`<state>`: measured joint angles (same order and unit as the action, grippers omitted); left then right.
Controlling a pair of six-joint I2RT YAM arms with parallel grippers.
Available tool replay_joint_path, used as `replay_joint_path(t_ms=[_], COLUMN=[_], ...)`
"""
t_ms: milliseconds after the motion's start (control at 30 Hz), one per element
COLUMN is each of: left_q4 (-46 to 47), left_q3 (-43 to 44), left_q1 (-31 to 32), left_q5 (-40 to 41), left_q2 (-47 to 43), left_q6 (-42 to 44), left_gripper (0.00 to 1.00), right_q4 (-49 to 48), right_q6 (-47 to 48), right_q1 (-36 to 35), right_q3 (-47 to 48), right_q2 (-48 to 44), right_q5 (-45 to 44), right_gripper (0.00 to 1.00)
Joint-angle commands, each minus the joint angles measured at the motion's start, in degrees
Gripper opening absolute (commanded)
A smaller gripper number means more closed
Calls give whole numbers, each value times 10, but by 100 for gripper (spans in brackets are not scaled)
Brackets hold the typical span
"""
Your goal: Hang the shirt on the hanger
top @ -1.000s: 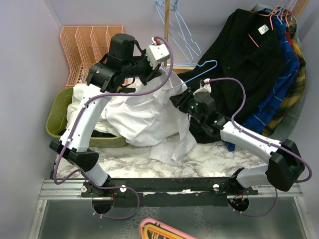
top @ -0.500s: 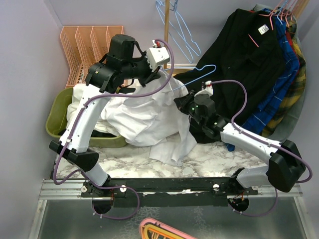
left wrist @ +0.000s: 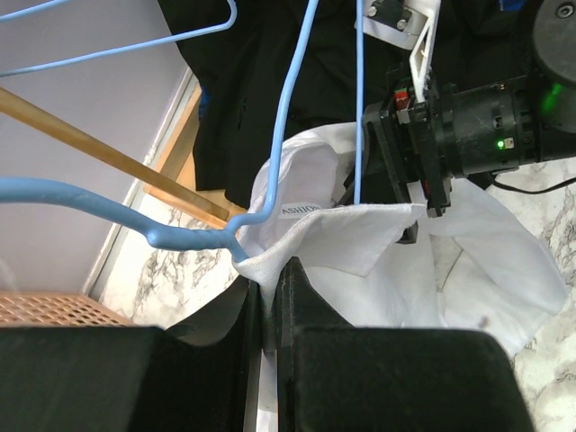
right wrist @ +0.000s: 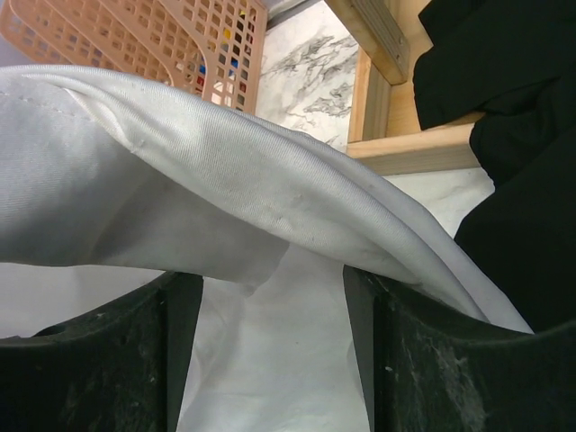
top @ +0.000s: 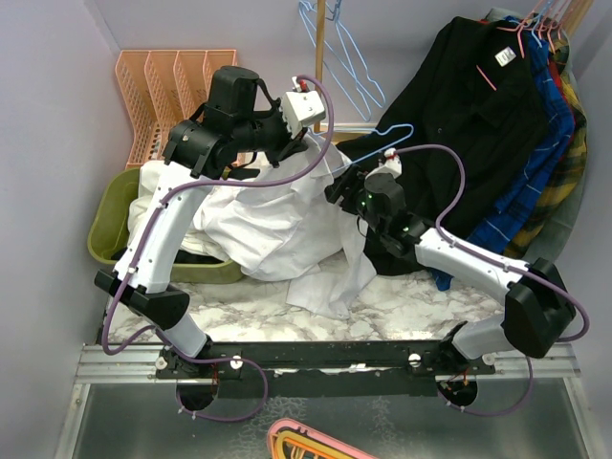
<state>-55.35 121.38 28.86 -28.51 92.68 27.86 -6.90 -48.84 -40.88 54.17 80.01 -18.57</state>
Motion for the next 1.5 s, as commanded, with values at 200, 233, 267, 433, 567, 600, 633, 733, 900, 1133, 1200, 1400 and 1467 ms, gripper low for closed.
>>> replay_joint_path(t_ms=[200,233,267,433,567,600,633,733,900,1133,1200,1400,1467], left_q4=[4,3,3,3,3,3,3,0,-24,-116,-147,-218,-234], left_q3=[-1,-1,-1,0,2,2,2,1,11,78,100,93,89], left_q1=[-2,-2,-2,-2,-2,-2,-2,-2,-2,-2,-2,-2,-2], left_q5=[-26,-26,-27,-28,-33,-35,-36,-44,-37,-34,-27,3,4], left_q2=[-22,-22,-22,-21,-19,-20,-21,-21,-19,-15,-16,-34,-38], left_q6=[3,2,3,2,0,0,0,1,24,116,154,288,318], left_gripper=[0,0,0,0,0,0,0,0,0,0,0,0,0], right_q4=[-46,-49,-54,-67,-66,-64,-64,-62,-45,-29,-42,-48,-40], right_q6=[-11,-14,-17,-20,-17,-17,-15,-11,-21,-69,-85,-26,1], right_q1=[-2,-2,-2,-2,-2,-2,-2,-2,-2,57,102,215,241], right_q3=[43,40,36,20,22,25,29,39,7,-122,-166,-174,-150], right_q2=[46,45,42,30,34,38,41,50,9,-108,-140,-184,-180], right_q5=[26,27,29,39,37,36,36,25,-30,-23,16,121,148], right_gripper=[26,21,19,23,30,31,31,21,1,1,1,1,1])
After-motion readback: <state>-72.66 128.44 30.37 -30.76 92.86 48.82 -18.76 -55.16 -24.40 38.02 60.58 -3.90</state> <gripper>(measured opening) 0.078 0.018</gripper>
